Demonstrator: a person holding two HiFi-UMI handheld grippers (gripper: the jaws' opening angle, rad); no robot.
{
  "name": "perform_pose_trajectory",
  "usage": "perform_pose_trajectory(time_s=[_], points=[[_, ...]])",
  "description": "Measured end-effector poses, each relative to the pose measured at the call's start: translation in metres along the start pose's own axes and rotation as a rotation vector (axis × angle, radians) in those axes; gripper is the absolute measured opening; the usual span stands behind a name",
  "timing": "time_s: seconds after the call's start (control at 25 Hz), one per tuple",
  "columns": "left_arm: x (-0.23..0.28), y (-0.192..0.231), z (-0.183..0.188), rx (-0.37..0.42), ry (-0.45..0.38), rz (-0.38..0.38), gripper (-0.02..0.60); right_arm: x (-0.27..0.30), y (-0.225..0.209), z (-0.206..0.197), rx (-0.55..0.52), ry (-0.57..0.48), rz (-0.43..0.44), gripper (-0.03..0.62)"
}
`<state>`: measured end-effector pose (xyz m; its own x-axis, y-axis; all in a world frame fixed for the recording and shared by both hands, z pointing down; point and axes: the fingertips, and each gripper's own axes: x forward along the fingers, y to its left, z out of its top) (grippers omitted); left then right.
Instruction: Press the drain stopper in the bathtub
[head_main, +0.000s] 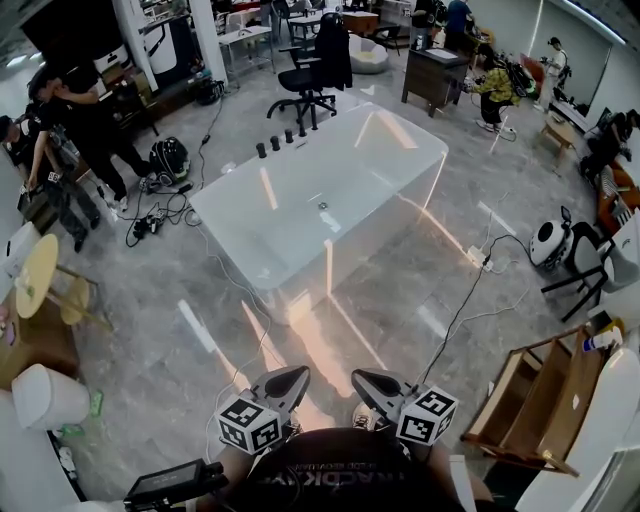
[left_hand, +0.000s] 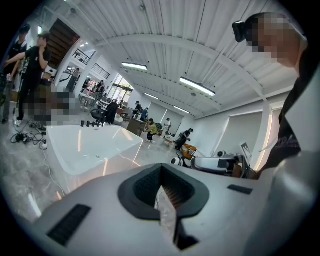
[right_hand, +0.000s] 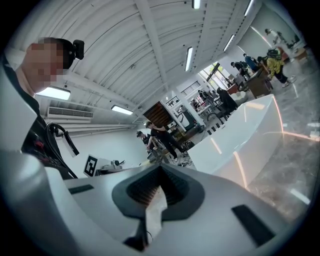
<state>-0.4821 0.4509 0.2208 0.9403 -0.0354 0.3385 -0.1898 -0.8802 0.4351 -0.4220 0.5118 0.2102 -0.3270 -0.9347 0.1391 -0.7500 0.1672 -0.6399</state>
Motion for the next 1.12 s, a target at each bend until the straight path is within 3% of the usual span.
perform_pose_trajectory(time_s=[0.6, 1.12], points=[[0.012, -0.004, -0.005, -0.037, 0.019, -0.011, 0.008, -0.008, -0.01, 0.001, 0.021, -0.002, -0.01, 0.015], [0.037, -0.016, -0.004, -0.024, 0.043, -0.016, 0.008, -0.018, -0.027, 0.012, 0.02, 0.004, -0.007, 0.015]])
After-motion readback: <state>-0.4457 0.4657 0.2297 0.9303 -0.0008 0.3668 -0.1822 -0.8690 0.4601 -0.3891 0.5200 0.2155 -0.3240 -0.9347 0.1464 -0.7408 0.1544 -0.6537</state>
